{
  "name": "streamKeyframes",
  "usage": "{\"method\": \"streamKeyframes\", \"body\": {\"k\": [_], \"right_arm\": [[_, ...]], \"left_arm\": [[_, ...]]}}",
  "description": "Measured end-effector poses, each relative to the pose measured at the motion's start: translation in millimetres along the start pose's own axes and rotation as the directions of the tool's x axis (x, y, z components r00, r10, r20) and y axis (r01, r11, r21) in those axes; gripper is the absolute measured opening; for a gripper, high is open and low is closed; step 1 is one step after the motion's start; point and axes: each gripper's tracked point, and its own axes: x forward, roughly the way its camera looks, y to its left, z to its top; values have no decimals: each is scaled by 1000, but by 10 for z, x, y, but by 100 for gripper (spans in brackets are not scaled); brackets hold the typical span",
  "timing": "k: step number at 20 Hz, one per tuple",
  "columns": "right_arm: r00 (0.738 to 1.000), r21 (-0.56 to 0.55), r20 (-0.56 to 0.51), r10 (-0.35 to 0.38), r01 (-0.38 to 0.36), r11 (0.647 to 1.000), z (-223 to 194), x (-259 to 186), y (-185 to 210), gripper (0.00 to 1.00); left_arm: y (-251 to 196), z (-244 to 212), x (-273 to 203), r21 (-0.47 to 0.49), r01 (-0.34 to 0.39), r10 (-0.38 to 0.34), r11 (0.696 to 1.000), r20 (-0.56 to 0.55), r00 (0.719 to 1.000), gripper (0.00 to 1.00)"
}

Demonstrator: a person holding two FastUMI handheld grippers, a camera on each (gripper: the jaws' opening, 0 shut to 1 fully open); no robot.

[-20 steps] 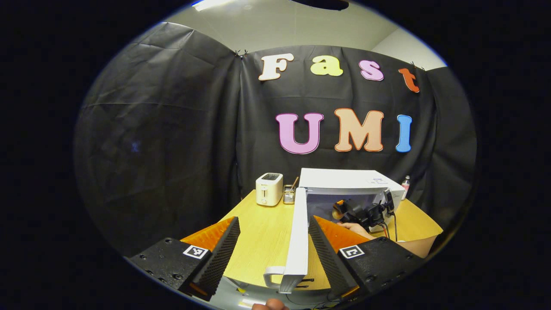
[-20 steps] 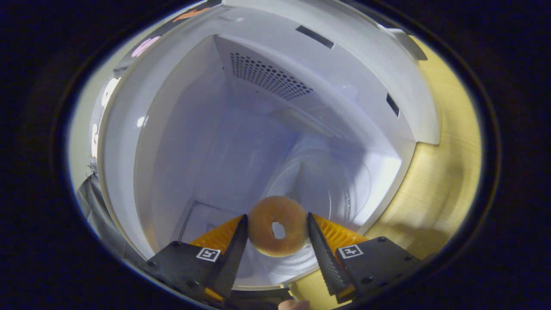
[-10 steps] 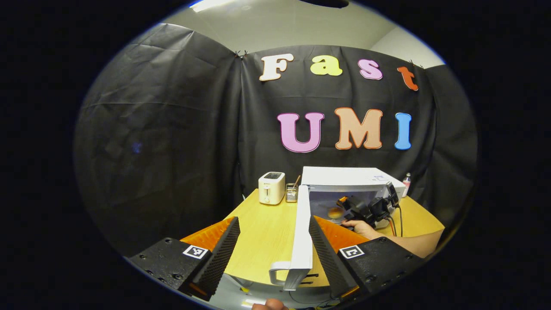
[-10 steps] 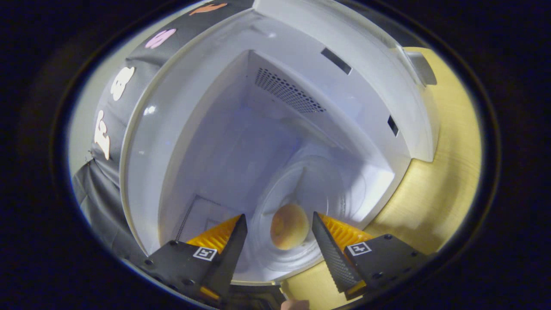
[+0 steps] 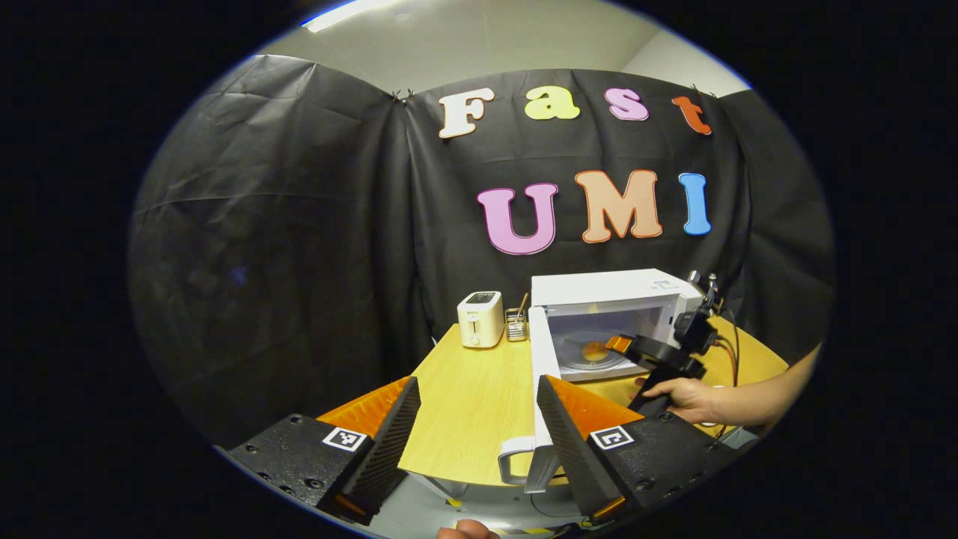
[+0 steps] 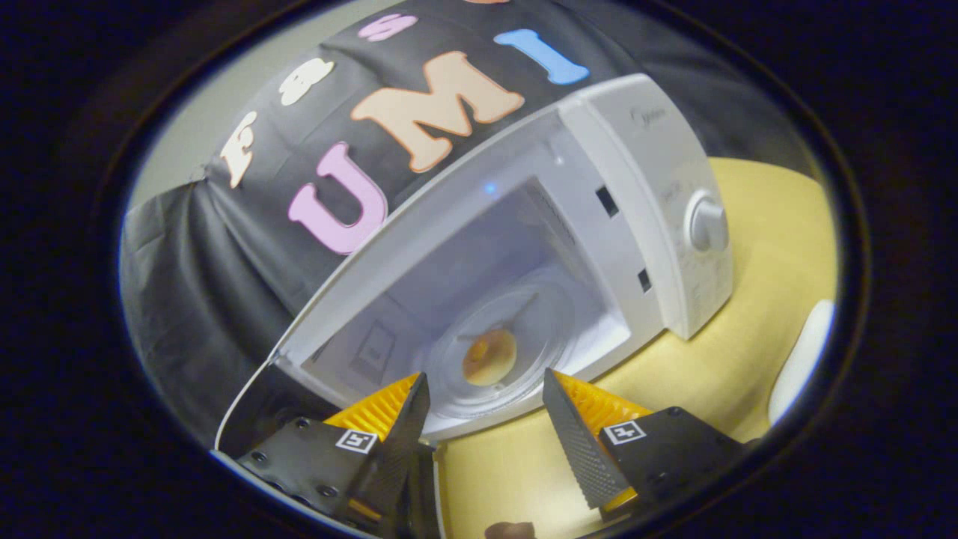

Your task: Open the microwave oven with the left hand, put the food in, and close the microwave oven.

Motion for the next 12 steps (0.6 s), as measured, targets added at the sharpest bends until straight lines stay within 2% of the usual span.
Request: {"method": "streamKeyframes", "body": {"k": [2, 3, 6, 11, 12], "right_arm": [[999, -90, 7, 50, -49, 995, 158, -208, 49, 82], [997, -139, 21, 74, -71, 988, 296, -324, 88, 82], [987, -281, 86, 139, -110, 954, 806, -631, 118, 82], [954, -471, 211, 211, -90, 878, 1701, -1194, 158, 82], [949, -501, 230, 217, -76, 862, 1857, -1286, 154, 82]], "left_arm": [[35, -104, 30, 7, 1, -1, 1000, -23, 1000, 94], [56, -134, 33, 6, -2, 2, 1000, -29, 1000, 99], [152, -239, 79, -3, -28, 28, 1000, -47, 998, 96], [358, -444, 211, -25, -97, 95, 995, -74, 993, 96], [412, -520, 261, -17, -115, 113, 993, -92, 989, 91]]}}
